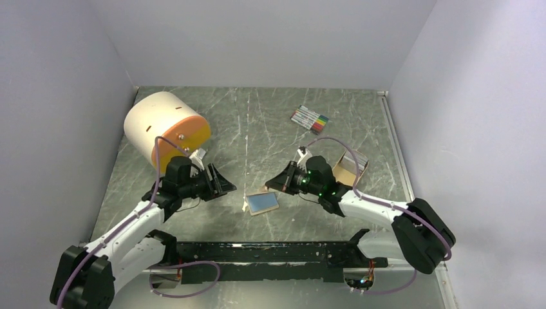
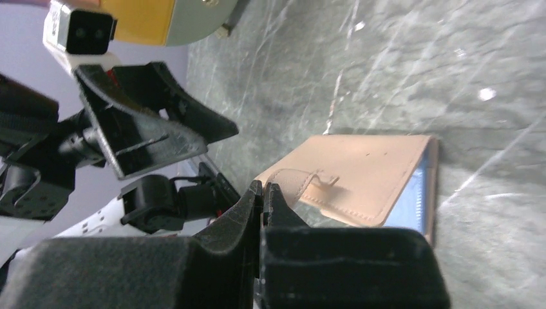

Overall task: Put the credit cards into the card holder
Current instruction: Open the card holder at the center of the board.

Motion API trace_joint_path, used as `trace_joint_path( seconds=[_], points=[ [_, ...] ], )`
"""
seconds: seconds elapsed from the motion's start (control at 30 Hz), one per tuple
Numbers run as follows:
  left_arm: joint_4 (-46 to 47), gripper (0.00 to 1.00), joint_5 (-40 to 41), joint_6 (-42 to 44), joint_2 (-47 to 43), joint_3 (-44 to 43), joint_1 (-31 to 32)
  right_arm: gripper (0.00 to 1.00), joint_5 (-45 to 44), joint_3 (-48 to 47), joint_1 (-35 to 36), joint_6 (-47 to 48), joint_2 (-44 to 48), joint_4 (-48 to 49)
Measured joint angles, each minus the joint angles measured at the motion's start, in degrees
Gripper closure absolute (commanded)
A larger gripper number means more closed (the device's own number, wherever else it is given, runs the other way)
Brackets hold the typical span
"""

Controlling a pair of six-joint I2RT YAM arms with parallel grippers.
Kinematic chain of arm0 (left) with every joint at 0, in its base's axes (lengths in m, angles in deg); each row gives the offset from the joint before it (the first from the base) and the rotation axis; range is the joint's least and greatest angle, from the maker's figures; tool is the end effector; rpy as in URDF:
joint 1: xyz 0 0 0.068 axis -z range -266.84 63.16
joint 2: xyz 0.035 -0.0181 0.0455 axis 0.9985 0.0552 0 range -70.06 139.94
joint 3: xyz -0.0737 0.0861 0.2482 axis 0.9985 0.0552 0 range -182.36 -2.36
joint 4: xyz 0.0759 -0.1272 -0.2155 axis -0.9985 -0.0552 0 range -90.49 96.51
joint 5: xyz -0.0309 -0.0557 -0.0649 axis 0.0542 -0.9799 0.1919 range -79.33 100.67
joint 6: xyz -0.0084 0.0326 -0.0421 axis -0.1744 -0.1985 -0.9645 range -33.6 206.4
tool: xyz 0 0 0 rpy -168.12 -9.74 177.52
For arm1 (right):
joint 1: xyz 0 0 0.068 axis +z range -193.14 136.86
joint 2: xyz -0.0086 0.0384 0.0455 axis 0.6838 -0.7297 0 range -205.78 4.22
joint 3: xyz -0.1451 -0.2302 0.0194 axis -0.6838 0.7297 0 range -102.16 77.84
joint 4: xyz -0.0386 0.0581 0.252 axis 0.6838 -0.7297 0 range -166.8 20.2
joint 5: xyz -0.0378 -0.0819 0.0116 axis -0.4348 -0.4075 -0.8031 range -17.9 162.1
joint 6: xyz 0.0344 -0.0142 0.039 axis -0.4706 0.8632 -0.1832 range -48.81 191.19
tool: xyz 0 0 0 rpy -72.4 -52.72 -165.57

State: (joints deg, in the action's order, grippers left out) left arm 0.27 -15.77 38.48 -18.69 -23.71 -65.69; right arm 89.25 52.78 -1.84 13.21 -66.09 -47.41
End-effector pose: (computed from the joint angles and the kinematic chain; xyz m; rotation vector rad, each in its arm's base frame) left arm 0.1647 -0.0808 0.1864 -0.2744 2.3692 -1.1384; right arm 0.1777 0.1700 0.1883 0.1027 2.2410 1.3470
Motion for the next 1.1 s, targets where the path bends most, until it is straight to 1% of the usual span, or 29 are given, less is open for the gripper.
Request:
trace_joint_path(
  seconds=[0.2,0.37,0.53,0.67,0.9,1.1],
  points=[
    [1.9,0.42,0.1,-0.5,2.3,0.0,1.6,1.0,1.0,-0.5,-5.3,1.1,-3.5,-0.5],
    [3.5,0.45,0.4,-1.2,3.0,0.2,2.9,1.0,2.3,-3.8,-9.9,2.8,-8.3,-1.4],
    [5.8,0.4,0.7,-1.7,5.7,0.2,4.1,1.0,4.7,-6.6,-13.9,4.1,-14.7,-1.2],
    [7.1,0.39,1.2,-1.9,8.7,0.2,5.5,1.0,5.5,-7.6,-16.6,5.4,-18.0,-2.3],
    [8.7,0.36,2.9,-1.8,15.9,-2.0,7.3,1.0,3.5,-10.2,-17.6,10.2,-19.0,-7.7],
    [11.2,0.32,4.4,-1.2,21.3,-5.7,9.1,1.0,-2.5,-11.4,-17.6,15.5,-18.4,-14.4]
  ],
)
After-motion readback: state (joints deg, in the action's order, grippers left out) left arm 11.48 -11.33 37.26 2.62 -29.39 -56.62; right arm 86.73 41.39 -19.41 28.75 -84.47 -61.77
